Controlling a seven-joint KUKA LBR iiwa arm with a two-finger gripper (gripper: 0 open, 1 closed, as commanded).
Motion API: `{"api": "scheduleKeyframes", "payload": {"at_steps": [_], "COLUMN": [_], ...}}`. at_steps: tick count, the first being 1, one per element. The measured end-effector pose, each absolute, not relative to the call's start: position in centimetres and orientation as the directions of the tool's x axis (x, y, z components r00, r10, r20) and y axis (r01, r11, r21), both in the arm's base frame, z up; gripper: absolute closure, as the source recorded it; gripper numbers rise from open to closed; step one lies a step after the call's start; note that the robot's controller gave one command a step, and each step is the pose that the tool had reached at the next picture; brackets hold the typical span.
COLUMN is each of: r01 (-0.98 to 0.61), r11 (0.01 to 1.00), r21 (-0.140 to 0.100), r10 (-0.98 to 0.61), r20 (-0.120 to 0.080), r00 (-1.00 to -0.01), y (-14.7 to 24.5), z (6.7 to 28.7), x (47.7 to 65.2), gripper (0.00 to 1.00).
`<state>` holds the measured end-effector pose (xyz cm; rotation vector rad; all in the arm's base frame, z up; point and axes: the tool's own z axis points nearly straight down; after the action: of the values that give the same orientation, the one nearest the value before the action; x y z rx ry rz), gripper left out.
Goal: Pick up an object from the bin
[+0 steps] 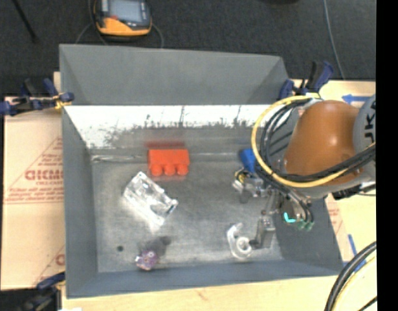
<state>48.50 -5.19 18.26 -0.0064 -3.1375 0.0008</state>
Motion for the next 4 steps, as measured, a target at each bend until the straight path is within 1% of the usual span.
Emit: {"api": "scheduleKeyframes", "payload": {"at_steps": [1, 2, 3, 4], "r01": [-0.468, -0.708, -0.708, -0.715], "r11": [0.883, 0.707, 0.707, 0.699], "r21": [-0.003, 0.001, -0.002, -0.011], "r10": [-0.468, -0.708, -0.708, -0.715], "r20": [-0.003, 0.0, -0.002, -0.009], "r00": [-0.883, -0.707, -0.707, -0.699], "y": [-10.3, -6.5, -6.5, -6.9], "z": [7.0, 7.0, 7.1, 19.1], "x": [50.5, 49.7, 49.9, 54.8], "gripper": [0.0, 0.0, 1.0, 1.0]}}
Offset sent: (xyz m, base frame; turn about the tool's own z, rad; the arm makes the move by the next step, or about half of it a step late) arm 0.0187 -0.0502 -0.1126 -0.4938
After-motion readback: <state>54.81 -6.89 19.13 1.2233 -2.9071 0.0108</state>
